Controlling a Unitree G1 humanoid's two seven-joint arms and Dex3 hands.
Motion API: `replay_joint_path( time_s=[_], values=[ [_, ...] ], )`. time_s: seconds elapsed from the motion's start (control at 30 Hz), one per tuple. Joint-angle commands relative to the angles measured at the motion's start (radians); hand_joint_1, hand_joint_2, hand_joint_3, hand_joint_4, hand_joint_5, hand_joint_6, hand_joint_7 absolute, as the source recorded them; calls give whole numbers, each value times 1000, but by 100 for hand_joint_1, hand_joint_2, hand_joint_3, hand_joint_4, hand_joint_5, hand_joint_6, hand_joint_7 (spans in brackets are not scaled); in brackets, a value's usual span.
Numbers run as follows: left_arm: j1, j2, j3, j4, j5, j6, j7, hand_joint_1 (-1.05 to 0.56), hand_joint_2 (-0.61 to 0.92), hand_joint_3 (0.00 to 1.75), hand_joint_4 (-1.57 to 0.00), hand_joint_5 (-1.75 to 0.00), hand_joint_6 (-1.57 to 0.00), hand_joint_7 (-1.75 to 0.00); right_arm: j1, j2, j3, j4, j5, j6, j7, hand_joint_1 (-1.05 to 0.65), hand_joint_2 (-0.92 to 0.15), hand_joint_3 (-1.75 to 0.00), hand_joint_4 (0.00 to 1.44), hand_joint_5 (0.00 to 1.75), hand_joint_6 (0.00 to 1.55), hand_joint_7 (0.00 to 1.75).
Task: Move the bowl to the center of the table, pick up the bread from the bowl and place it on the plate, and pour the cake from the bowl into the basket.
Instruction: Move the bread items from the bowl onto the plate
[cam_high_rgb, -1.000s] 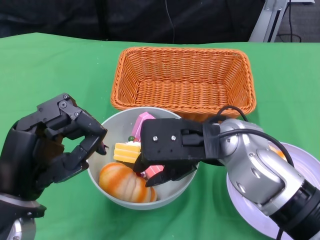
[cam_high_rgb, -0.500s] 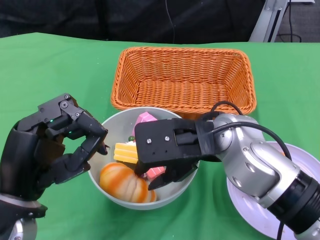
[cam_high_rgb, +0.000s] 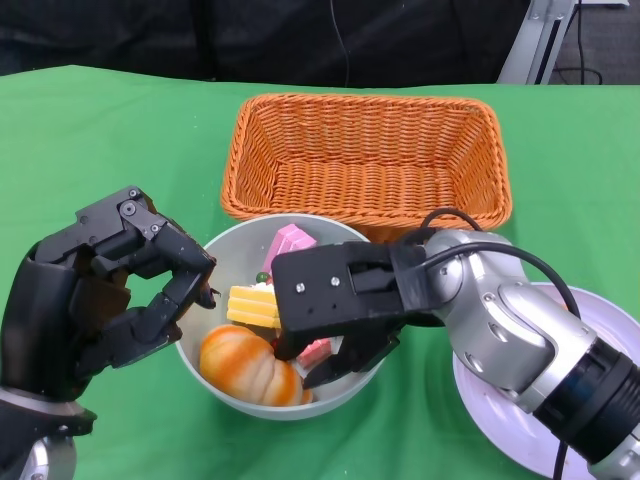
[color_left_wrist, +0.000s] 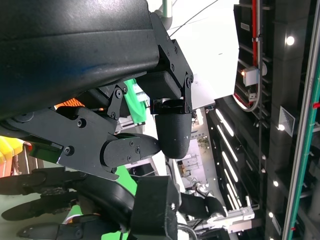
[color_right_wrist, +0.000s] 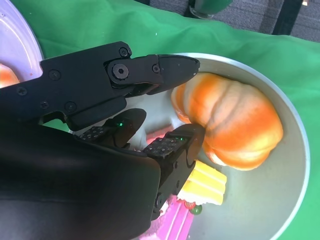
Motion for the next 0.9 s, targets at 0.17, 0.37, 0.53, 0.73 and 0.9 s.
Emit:
replay_joint_path(
  time_s=[0.17, 0.37, 0.53, 0.73, 0.9],
  values=[
    [-6, 4, 3, 8, 16, -27, 12, -13, 81, 61, -74, -162, -75, -127, -27, 10, 13, 39, -9, -39, -2, -87, -92, -39, 75, 7, 57, 1],
    [-6, 0, 0, 13, 17, -36, 15, -14, 80, 64, -73, -163, -74, -127, -30, 27, 19, 76, -21, -55, -20, -89, -92, -40, 70, 3, 53, 1],
    [-6, -3, -4, 12, 17, -37, 14, -15, 80, 62, -73, -163, -74, -127, -36, 35, 30, 95, -34, -71, -16, -89, -92, -41, 66, 1, 52, 0],
    [-6, -8, -5, 9, 30, -38, 23, -15, 82, 59, -73, -163, -75, -127, -42, 40, 9, 102, -8, -74, 22, -89, -92, -43, 80, 7, 39, 0],
    [-6, -9, -7, 8, 30, -37, 26, -14, 82, 60, -74, -163, -74, -128, -50, 39, 5, 112, 0, -85, 39, -90, -92, -43, 77, 4, 35, 0]
  ],
)
